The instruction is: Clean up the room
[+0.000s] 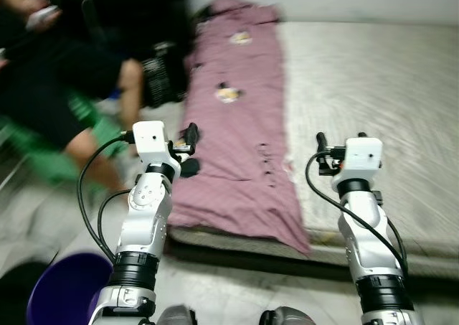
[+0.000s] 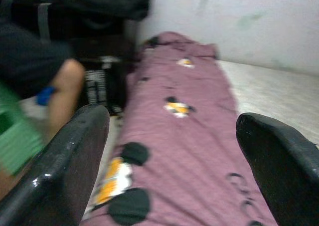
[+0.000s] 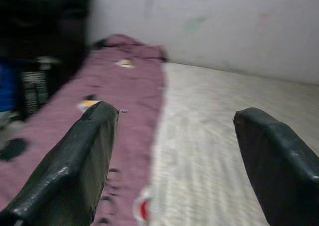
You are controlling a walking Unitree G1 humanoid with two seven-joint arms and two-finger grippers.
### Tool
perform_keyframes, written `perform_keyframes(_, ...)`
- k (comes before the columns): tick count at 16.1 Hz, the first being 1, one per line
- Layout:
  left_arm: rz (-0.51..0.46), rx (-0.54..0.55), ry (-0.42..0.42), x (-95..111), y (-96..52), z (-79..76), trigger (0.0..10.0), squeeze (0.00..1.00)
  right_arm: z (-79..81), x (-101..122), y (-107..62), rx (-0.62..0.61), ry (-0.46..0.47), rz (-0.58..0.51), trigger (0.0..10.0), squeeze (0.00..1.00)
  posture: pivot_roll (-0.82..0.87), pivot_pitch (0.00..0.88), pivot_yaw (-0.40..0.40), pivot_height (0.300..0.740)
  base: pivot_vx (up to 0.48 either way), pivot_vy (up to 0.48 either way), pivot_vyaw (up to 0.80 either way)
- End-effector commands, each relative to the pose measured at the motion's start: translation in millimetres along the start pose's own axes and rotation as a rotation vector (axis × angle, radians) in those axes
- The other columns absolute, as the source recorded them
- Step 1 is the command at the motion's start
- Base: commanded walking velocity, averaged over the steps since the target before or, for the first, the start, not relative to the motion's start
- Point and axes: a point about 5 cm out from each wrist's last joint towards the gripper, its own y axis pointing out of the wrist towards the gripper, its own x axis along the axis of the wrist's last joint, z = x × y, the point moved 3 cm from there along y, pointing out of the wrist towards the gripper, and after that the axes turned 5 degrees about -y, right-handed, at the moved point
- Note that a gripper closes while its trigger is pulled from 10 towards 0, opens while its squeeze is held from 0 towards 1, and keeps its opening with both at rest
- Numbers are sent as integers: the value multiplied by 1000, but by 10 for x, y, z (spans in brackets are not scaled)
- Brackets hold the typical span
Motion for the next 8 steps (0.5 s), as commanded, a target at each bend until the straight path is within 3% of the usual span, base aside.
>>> perform_keyframes(1,-11,6,9,35,-4,30,10000,0,31,61,4,12,8,-25,10000,0,-74,0,45,740,0,0,800)
perform_keyframes(8,-17,-5,12,55,-6,37,10000,0,59,85,14,33,5,-36,10000,0,-74,0,43,740,0,0,800)
